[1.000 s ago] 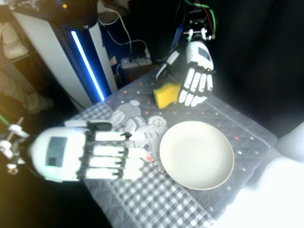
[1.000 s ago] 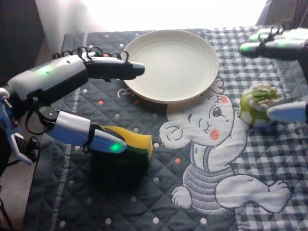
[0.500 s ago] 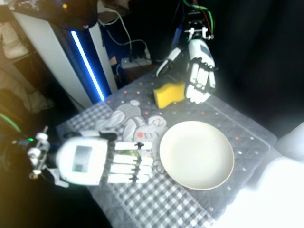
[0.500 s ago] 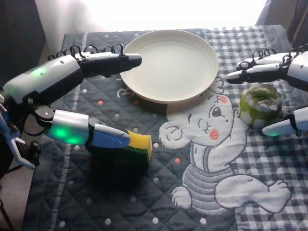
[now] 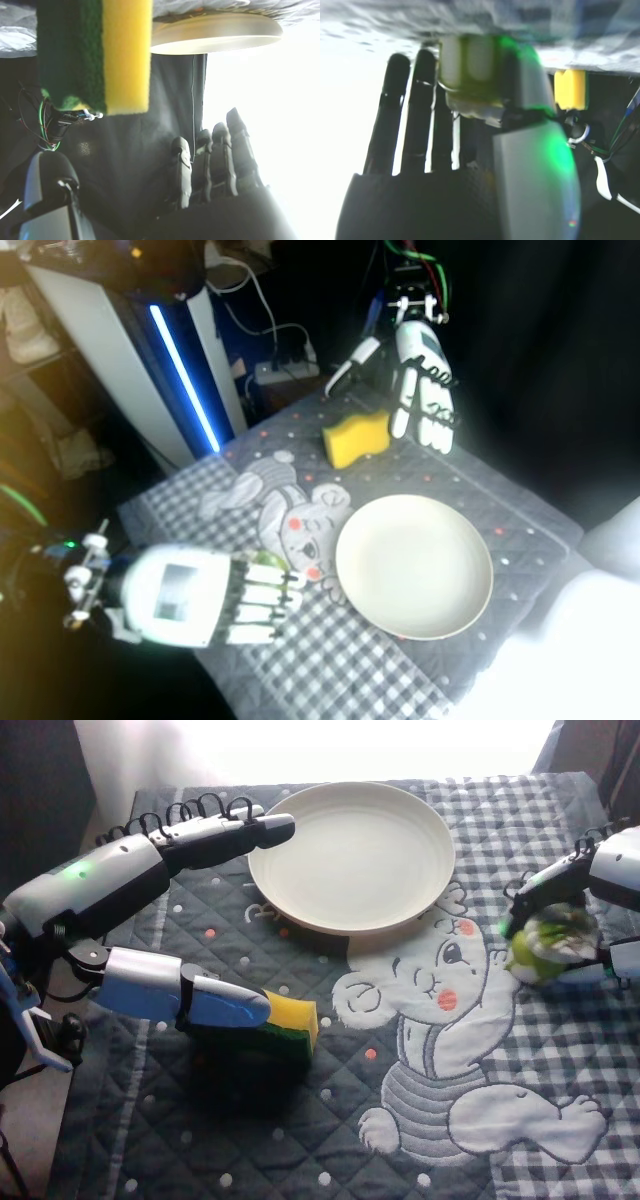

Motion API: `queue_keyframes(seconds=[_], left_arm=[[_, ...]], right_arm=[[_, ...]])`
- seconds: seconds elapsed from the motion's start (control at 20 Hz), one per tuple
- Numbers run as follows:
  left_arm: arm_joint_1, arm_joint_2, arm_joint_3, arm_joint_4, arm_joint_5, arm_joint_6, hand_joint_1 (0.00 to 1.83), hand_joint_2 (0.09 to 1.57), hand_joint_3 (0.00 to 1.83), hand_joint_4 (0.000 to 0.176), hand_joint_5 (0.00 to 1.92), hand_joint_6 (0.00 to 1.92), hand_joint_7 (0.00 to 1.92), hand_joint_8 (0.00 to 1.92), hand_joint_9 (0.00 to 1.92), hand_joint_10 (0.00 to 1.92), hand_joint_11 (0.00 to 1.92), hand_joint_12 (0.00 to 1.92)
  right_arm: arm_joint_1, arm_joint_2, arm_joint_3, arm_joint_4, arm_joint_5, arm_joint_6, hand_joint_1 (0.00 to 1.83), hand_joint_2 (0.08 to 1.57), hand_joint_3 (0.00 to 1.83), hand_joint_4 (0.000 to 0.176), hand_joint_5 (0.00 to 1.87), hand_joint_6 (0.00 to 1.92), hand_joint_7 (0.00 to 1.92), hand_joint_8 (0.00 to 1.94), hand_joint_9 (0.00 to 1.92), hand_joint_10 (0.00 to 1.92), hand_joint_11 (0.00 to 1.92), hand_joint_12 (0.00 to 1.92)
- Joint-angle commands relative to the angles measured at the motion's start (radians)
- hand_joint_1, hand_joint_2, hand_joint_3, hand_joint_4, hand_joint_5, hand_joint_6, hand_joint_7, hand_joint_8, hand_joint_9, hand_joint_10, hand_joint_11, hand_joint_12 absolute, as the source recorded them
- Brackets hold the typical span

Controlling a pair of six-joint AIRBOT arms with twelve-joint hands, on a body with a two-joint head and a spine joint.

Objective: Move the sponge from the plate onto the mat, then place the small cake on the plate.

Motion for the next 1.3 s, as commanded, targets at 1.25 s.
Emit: queue_keyframes(seconds=[1.25], left_arm=[[0.021, -0.015, -0.006, -0.057, -0.186, -0.003, 0.80, 0.80, 0.00, 0.092, 0.34, 0.00, 0.23, 0.00, 0.16, 0.00, 0.00, 0.84]], right_arm=[[0.529, -0.414, 0.336, -0.272, -0.246, 0.026, 1.37, 1.11, 0.00, 0.000, 1.01, 1.01, 1.05, 0.81, 0.83, 1.20, 0.51, 1.25]])
